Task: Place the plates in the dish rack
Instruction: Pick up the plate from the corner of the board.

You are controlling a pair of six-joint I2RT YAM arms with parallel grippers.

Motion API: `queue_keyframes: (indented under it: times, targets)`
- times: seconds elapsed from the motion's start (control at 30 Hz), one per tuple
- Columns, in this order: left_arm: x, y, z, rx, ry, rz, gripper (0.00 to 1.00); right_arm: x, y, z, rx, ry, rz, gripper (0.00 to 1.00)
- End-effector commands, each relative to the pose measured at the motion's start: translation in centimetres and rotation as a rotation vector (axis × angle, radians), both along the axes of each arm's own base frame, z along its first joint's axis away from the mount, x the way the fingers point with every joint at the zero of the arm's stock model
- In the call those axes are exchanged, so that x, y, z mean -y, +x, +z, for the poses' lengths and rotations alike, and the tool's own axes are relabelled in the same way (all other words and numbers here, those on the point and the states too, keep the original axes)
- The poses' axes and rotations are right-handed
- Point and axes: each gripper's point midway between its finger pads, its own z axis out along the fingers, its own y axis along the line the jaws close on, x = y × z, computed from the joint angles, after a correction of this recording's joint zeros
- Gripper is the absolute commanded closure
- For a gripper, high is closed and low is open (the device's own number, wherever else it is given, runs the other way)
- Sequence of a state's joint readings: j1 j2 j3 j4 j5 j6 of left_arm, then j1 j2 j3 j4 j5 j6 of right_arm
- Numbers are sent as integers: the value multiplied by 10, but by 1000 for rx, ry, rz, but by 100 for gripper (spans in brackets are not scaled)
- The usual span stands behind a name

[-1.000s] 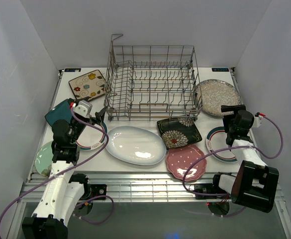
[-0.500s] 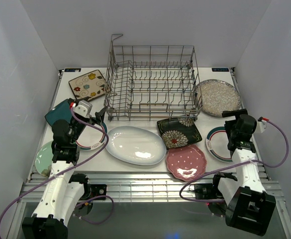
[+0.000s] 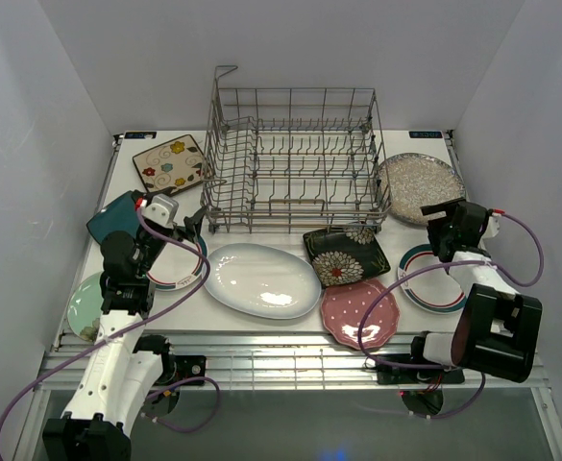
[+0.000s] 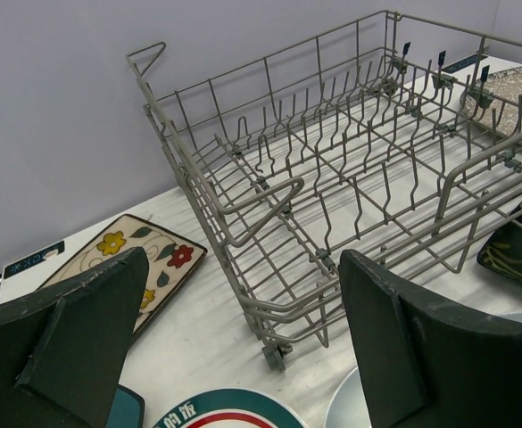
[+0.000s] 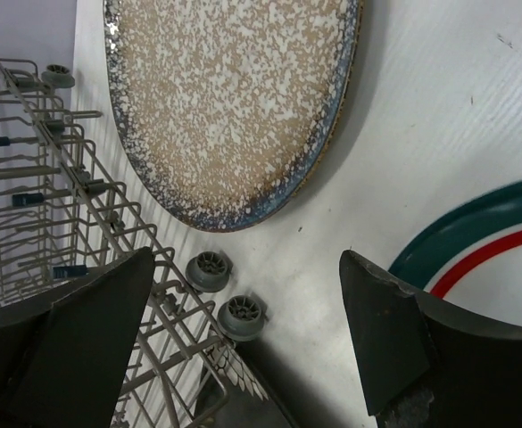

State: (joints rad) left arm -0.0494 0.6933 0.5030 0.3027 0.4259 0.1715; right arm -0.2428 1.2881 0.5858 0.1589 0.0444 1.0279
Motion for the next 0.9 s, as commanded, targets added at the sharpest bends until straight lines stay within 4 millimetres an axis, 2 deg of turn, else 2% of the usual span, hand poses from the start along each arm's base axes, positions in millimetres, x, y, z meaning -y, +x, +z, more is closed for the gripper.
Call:
queue_keyframes:
  times: [0.0,0.3,0.43,0.63,0.67,0.87]
  targets:
    - [-1,1,3,12,-4,4,2,7,22,24,96,-7,-12,10]
    - [-4,9,-4,-21,-11,27,2,7,41,6,59,59,-31,13]
    - [-6,13,-6,-34,-12,40,2,8,50,9,68,75,-36,13]
    - [-8,19,-12,-56,-11,54,2,9,62,1,48,109,-39,13]
    - [-8,19,-12,-57,-11,57,2,4,63,1,48,127,-15,12]
    - [-9,24,-14,-82,-13,61,2,2,61,0,46,127,-3,11]
